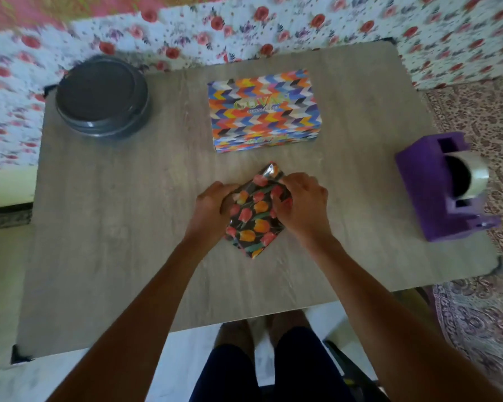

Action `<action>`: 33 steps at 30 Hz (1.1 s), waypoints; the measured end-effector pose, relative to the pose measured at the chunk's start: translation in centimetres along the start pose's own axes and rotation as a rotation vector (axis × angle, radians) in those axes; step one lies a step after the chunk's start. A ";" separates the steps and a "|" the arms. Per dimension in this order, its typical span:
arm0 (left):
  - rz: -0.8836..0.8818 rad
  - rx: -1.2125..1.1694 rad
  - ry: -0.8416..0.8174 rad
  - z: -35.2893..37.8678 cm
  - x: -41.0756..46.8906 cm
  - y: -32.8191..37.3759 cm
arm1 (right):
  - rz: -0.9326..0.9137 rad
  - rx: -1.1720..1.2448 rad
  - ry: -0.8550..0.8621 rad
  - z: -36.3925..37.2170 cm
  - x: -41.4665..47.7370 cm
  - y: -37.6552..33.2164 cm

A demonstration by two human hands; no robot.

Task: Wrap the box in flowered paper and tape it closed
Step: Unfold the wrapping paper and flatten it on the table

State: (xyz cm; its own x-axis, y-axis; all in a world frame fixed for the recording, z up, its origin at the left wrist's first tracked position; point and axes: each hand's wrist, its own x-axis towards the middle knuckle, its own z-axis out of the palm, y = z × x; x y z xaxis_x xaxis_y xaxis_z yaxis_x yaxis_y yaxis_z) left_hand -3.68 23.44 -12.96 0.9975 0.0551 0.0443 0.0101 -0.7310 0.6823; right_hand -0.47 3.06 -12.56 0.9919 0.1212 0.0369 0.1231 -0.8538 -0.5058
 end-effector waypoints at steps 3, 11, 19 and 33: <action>0.129 0.019 0.094 0.4 1.1 -1.1 | -0.064 -0.041 0.112 1.4 0.8 0.9; 0.191 -0.057 0.212 1.6 1.2 -2.4 | -0.232 -0.085 0.228 2.9 -0.1 2.1; 0.049 -0.347 0.280 2.5 0.3 -2.6 | -0.182 -0.112 0.314 3.1 0.4 3.0; -0.096 -0.218 0.297 3.4 -6.3 2.0 | -0.195 -0.111 0.108 -3.2 -5.1 5.3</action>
State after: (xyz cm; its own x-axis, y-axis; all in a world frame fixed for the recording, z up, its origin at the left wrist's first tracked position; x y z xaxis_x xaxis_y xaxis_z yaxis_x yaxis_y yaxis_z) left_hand -9.73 19.31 -14.31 0.9286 0.3346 0.1604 0.0557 -0.5529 0.8314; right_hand -4.79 -3.70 -12.66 0.9459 0.2390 0.2195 0.3088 -0.8710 -0.3822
